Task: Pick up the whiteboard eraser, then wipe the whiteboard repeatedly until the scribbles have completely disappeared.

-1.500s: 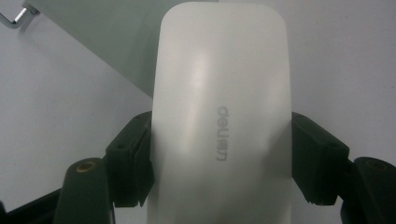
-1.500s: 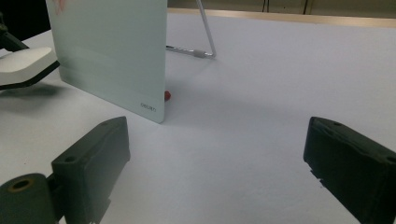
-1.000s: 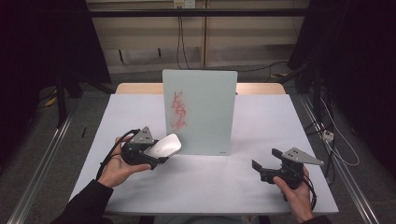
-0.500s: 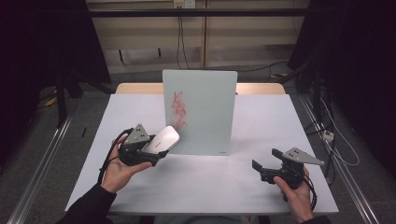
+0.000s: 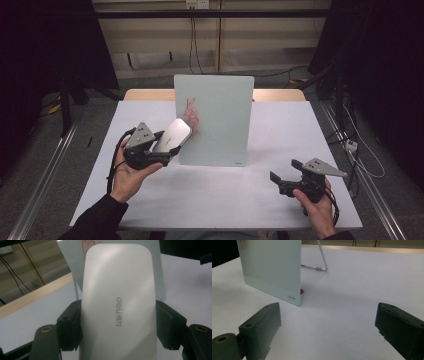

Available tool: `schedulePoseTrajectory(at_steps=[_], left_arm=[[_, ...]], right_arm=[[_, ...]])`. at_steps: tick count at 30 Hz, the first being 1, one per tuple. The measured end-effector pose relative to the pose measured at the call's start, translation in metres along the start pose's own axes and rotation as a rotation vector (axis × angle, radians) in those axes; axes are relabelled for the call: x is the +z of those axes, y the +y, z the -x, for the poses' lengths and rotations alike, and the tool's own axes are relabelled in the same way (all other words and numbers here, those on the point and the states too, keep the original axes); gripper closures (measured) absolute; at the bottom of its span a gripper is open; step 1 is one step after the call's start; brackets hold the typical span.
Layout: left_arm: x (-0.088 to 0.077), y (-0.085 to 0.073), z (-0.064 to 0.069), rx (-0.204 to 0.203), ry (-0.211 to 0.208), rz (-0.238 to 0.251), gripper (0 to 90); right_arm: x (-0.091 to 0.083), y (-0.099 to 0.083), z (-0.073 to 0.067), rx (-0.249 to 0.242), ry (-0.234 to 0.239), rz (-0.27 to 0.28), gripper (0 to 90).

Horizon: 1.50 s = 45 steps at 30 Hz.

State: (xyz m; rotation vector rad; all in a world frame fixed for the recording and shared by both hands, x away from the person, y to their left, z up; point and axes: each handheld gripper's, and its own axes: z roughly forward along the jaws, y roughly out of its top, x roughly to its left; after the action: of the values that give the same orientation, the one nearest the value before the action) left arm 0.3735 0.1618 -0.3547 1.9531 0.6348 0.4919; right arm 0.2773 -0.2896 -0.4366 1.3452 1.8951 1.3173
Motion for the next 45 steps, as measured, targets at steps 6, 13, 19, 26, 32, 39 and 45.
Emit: schedulePoseTrajectory(at_steps=[6, 13, 19, 26, 32, 39, 45], left_arm=[[0.0, 0.008, -0.005, -0.02, 0.021, 0.035, 31.0], [0.0, 0.01, -0.003, -0.027, 0.039, 0.056, 31.0], [-0.001, 0.013, -0.004, -0.031, 0.063, 0.089, 31.0], [-0.003, 0.018, -0.004, 0.006, 0.08, 0.119, 31.0], [0.0, 0.022, -0.007, 0.031, 0.106, 0.142, 31.0], [0.002, 0.03, -0.004, 0.052, 0.113, 0.159, 31.0], [0.011, 0.035, -0.009, 0.055, 0.127, 0.155, 31.0]], right_arm=[[0.0, 0.0, 0.0, 0.005, 0.0, 0.002, 6.3], [0.0, 0.0, 0.0, 0.005, 0.003, 0.002, 6.3], [0.0, 0.0, 0.0, 0.004, 0.001, 0.002, 6.3], [0.003, 0.001, 0.001, 0.02, -0.001, -0.003, 6.3], [0.004, 0.001, 0.0, 0.007, 0.002, -0.004, 6.4], [0.002, 0.001, 0.0, 0.008, 0.007, 0.0, 6.4], [0.005, 0.002, 0.0, 0.012, 0.01, -0.002, 6.4]])
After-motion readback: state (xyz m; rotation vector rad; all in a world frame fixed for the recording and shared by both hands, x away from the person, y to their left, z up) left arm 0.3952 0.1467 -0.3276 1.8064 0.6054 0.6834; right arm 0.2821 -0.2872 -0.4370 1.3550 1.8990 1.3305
